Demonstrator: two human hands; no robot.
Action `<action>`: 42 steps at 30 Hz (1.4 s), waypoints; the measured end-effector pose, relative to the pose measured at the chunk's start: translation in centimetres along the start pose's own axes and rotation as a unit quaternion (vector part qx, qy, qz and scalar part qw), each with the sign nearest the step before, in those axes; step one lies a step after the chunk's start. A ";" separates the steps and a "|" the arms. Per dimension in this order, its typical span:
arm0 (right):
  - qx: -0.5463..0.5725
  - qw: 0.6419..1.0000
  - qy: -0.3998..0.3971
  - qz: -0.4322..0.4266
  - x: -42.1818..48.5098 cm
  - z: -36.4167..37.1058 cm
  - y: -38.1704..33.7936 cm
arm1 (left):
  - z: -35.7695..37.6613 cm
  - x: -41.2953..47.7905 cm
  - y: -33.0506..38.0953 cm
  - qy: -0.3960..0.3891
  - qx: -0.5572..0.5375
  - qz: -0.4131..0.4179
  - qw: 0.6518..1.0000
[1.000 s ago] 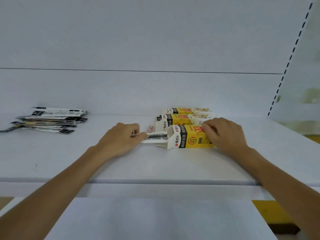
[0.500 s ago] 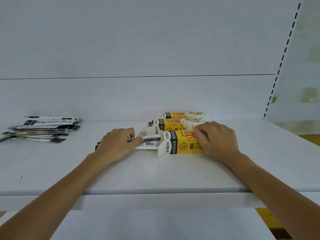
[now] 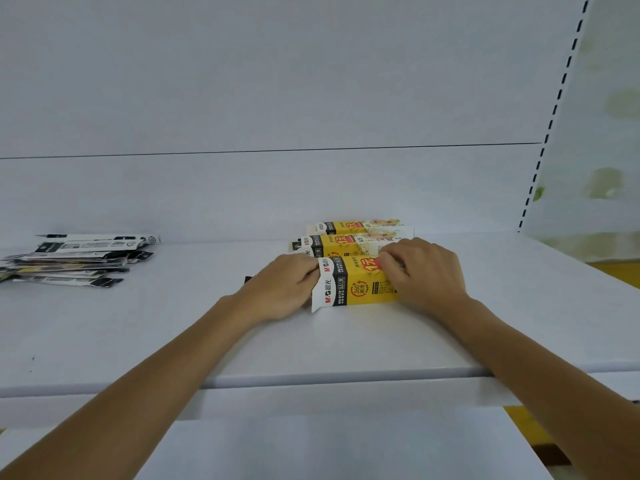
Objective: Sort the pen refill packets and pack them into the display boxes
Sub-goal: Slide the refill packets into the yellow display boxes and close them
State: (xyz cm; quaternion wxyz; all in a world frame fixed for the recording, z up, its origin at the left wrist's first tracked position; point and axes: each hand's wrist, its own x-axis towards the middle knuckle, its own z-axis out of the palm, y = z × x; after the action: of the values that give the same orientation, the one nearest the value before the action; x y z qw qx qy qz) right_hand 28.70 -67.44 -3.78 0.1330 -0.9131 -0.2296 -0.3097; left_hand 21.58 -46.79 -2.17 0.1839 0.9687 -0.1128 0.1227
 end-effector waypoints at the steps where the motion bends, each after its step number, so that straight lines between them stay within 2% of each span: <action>1: -0.003 1.000 0.000 -0.001 0.0 -0.1 0.0 | 0.0 0.3 0.2 0.017 -0.020 0.006 1.000; 3: -0.008 1.000 0.001 -0.016 -0.1 -0.2 0.1 | -0.2 0.1 -0.6 0.117 -0.028 -0.008 0.993; 4: -0.010 1.000 0.002 -0.024 -0.2 -0.3 0.1 | -0.8 -0.3 -1.3 0.167 -0.014 -0.042 0.985; 5: -0.012 0.999 0.003 -0.030 -0.3 -0.3 0.1 | -1.4 -0.6 -2.4 0.180 0.004 -0.096 0.979; 6: -0.012 0.999 0.005 -0.031 -0.2 -0.3 0.1 | -2.0 -1.0 -3.4 0.147 0.008 -0.161 0.976; 7: -0.009 0.999 0.009 -0.030 -0.2 -0.3 0.2 | -2.8 -1.4 -4.3 0.078 -0.006 -0.222 0.972; 8: -0.007 1.000 0.013 -0.026 -0.1 -0.2 0.2 | -3.4 -1.8 -5.0 0.012 -0.036 -0.259 0.965; 9: -0.007 1.000 0.016 -0.026 0.0 -0.2 0.2 | -3.6 -2.2 -5.6 -0.020 -0.082 -0.272 0.959; 13: -0.021 1.000 -0.004 -0.022 0.0 -0.3 0.0 | -3.2 -3.5 -5.1 0.043 -0.209 -0.220 0.952; 16: -0.009 1.000 -0.006 -0.019 0.0 -0.6 -0.2 | -1.4 -2.9 -3.1 0.111 -0.192 -0.181 0.958; 20: 0.010 0.999 0.001 -0.035 -0.3 -0.6 0.1 | 1.3 -1.2 0.5 0.104 -0.149 -0.089 0.979; 22: 0.015 0.999 0.010 -0.038 -0.4 -0.5 0.2 | 1.6 -0.9 0.9 0.146 -0.154 -0.087 0.973; 25: 0.035 0.998 0.036 -0.045 -0.3 -0.2 0.4 | 1.3 -1.3 -0.1 0.220 -0.156 -0.142 0.952; 28: 0.090 0.986 0.129 -0.063 -0.2 -0.3 0.3 | 1.3 -1.8 -0.4 0.163 -0.131 -0.125 0.970; 30: 0.066 0.978 0.197 -0.027 -0.1 -0.5 0.5 | 1.3 -1.9 0.0 0.164 -0.121 -0.104 0.974; 31: 0.056 0.979 0.194 0.011 -0.2 -0.7 0.5 | 1.3 -2.0 0.1 0.174 -0.118 -0.098 0.973; 33: 0.057 0.988 0.116 0.085 -0.2 -0.7 0.7 | 1.3 -2.2 0.2 0.187 -0.125 -0.091 0.970; 34: 0.065 0.990 0.065 0.104 -0.2 -0.5 0.9 | 1.3 -2.3 0.3 0.185 -0.129 -0.090 0.970; 36: 0.085 0.991 0.019 0.101 0.0 0.0 1.2 | 1.3 -2.5 0.4 0.169 -0.133 -0.081 0.973; 39: 0.099 0.990 0.028 0.091 -0.1 0.1 0.9 | 1.2 -2.5 0.3 0.140 -0.209 -0.073 0.965; 42: 0.104 0.989 0.034 0.098 -0.2 -0.5 0.7 | 1.4 -2.2 0.2 0.130 -0.218 -0.093 0.963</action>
State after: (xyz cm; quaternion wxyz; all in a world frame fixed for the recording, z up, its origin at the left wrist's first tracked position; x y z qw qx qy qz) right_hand 28.66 -68.31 -3.57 0.2648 -0.9012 -0.1653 -0.3007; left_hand 19.75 -47.09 -3.94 0.4144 0.8871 -0.0211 0.2023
